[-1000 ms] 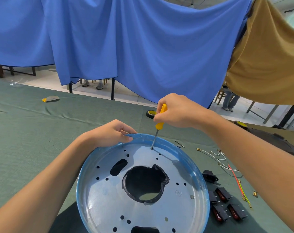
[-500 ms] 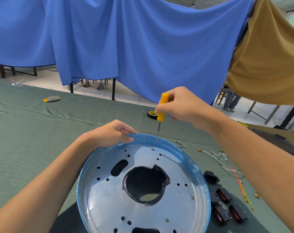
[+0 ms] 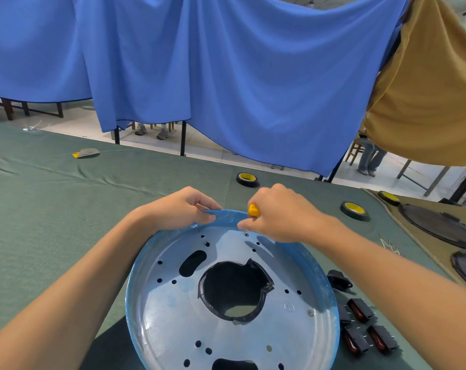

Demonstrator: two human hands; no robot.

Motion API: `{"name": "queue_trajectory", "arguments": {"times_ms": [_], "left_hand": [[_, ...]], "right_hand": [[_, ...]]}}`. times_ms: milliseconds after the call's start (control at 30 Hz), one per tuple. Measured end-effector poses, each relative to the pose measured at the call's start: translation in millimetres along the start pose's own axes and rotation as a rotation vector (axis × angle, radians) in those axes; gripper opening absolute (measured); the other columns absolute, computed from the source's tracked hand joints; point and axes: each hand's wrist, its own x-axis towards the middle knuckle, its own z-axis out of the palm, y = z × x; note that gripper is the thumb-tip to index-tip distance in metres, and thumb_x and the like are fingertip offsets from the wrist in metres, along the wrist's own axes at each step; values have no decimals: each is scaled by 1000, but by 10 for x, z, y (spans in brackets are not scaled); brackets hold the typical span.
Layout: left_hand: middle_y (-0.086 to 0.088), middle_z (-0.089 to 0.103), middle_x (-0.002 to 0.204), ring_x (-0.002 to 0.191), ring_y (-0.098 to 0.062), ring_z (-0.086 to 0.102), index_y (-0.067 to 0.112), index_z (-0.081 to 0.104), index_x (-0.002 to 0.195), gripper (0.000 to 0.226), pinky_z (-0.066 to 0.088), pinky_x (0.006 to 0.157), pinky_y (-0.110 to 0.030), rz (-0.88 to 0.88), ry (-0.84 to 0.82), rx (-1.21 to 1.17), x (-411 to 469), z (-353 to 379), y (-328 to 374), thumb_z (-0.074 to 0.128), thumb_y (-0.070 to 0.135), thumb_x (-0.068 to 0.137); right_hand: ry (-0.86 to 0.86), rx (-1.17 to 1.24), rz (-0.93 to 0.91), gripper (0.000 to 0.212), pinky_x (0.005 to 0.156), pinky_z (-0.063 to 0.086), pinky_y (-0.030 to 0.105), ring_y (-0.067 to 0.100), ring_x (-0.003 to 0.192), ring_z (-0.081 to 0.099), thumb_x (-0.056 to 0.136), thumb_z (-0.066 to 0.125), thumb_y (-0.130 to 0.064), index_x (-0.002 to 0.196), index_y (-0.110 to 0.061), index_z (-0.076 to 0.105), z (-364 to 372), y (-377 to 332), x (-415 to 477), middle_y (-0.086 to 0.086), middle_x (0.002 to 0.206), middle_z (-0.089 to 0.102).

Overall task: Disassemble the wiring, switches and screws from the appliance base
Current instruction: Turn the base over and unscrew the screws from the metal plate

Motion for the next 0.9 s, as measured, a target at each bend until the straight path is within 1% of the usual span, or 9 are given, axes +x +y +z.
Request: {"name": "queue_trajectory", "arguments": {"times_ms": [67,133,267,433,567,700,800,867,900], "left_hand": [[-3,76,98,95,-24,71,22,73,108,25,54,91,-47,3,-2,-4,6,-4,5,54,9,98],[-5,76,99,97,-27,70,20,73,109,24,53,92,-49,10,5,-5,8,-9,0,55,9,98],[-6,76,99,98,-28,69,21,74,107,25,53,92,-49,23,10,-11,14,-9,-14,55,8,97],[-2,76,98,97,-24,70,29,74,101,28,54,92,-47,13,11,-16,25,1,-35,55,8,97],[-3,76,98,96,-24,71,28,74,102,28,55,91,-46,13,3,-26,19,8,-48,55,8,97],[-4,76,100,99,-26,69,25,74,105,28,54,93,-46,13,-1,-36,28,15,-49,55,6,97],[-4,76,100,99,-26,70,26,74,103,28,54,93,-46,13,1,-37,30,13,-50,55,5,97],[-4,76,99,98,-26,70,26,74,103,28,54,92,-46,8,1,-40,29,16,-55,55,6,96],[-4,76,99,98,-26,70,25,74,103,28,54,92,-46,4,1,-40,26,17,-60,55,6,97]], "right_hand": [[46,-34,39,47,51,30,30,25,62,46,87,64,-48,60,-19,39,103,-32,-9,0,64,42],[77,-59,74,48,55,30,31,25,64,44,87,63,-48,63,-21,32,179,-82,-11,-1,67,36],[105,-53,135,43,65,34,35,27,73,42,90,62,-41,70,-22,28,234,-140,6,-2,69,28],[110,-96,126,34,58,32,34,25,70,45,91,61,-23,72,-20,33,282,-196,-2,-1,67,32],[43,-133,95,40,48,20,30,18,56,31,89,59,-15,67,-19,25,237,-208,4,1,68,32],[-20,-151,43,34,48,21,30,19,57,34,88,57,-13,67,-18,30,204,-186,48,2,71,34],[-50,-168,-34,5,52,29,30,24,66,46,87,58,-14,84,-15,54,175,-157,64,1,72,37],[-58,-218,-91,5,50,26,30,21,61,42,86,57,-16,92,-16,58,138,-118,54,0,71,36],[-58,-277,-138,3,48,23,29,19,57,37,87,56,-16,84,-16,54,118,-98,47,1,70,35]]}}
